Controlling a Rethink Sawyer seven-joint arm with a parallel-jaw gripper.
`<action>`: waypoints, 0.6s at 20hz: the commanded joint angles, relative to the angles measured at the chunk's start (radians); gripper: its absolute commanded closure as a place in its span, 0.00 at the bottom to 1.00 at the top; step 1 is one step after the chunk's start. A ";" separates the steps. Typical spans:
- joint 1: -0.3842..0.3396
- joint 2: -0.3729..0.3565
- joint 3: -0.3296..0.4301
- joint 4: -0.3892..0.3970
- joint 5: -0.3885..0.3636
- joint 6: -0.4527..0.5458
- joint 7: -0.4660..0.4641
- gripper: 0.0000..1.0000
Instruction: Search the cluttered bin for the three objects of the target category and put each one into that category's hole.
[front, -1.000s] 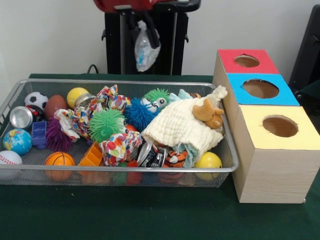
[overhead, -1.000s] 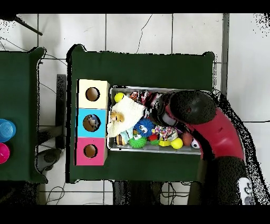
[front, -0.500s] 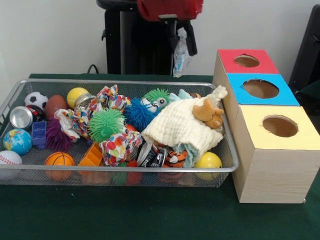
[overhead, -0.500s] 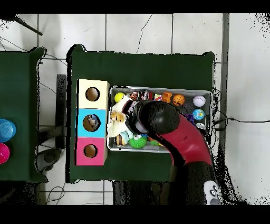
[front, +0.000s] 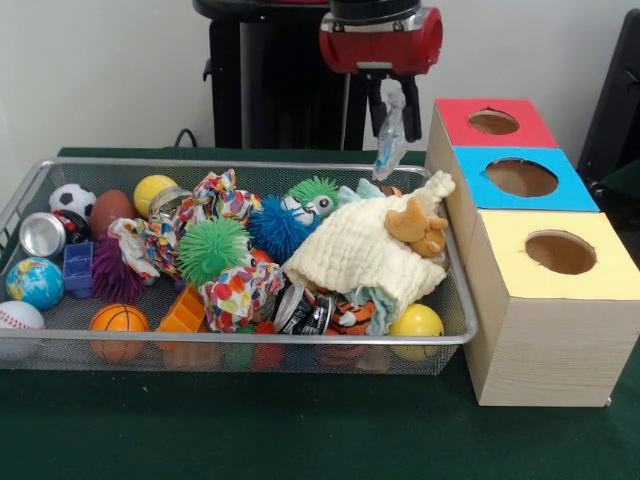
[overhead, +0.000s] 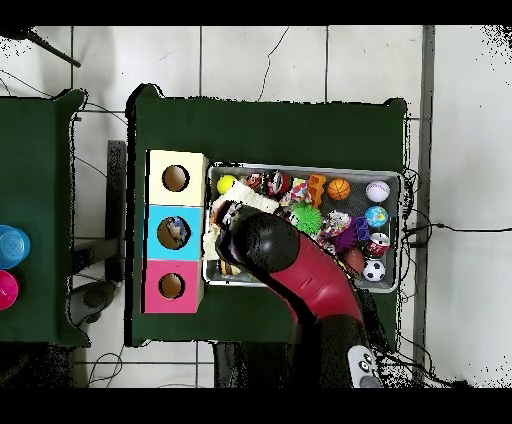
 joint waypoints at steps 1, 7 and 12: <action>0.043 0.015 0.075 0.099 0.051 -0.041 0.255 1.00; 0.155 0.002 -0.037 0.005 0.005 0.113 0.373 1.00; 0.208 0.011 -0.088 -0.064 -0.008 0.184 0.425 1.00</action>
